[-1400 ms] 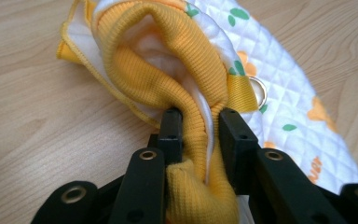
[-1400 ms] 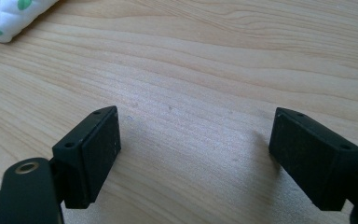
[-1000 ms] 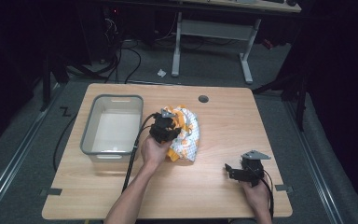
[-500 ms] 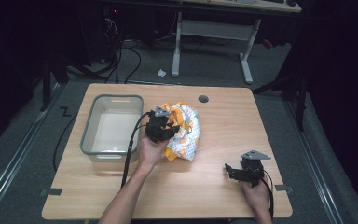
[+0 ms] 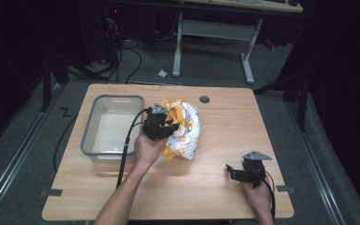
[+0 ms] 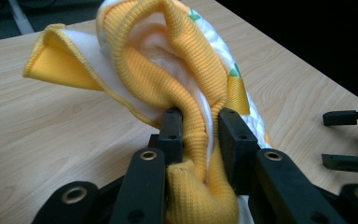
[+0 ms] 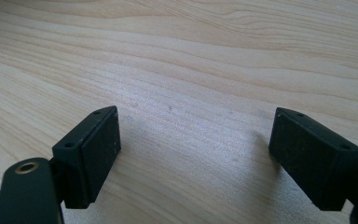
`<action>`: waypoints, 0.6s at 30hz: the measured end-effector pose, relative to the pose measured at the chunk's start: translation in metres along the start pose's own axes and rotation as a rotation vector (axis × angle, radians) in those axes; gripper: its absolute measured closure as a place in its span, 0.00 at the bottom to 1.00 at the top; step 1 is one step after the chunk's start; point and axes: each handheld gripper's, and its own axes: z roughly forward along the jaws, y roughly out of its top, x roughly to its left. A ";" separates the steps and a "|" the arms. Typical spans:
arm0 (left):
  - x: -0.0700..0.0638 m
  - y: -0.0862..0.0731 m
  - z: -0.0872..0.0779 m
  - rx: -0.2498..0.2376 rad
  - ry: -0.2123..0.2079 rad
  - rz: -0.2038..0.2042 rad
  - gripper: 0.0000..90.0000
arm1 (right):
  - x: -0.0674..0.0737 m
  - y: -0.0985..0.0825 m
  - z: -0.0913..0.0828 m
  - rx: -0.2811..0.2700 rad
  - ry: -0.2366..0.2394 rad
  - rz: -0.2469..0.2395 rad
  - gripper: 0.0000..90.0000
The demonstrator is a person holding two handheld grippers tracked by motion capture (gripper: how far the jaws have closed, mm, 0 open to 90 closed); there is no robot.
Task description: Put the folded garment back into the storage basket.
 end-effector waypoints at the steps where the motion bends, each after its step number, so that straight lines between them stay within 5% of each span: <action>1: 0.001 0.001 -0.002 -0.005 -0.003 0.000 0.81 | 0.000 0.000 0.000 0.000 0.000 0.000 0.18; 18: 0.010 0.007 -0.032 -0.051 -0.014 -0.017 0.81 | 0.000 0.000 0.000 0.000 0.000 0.000 0.18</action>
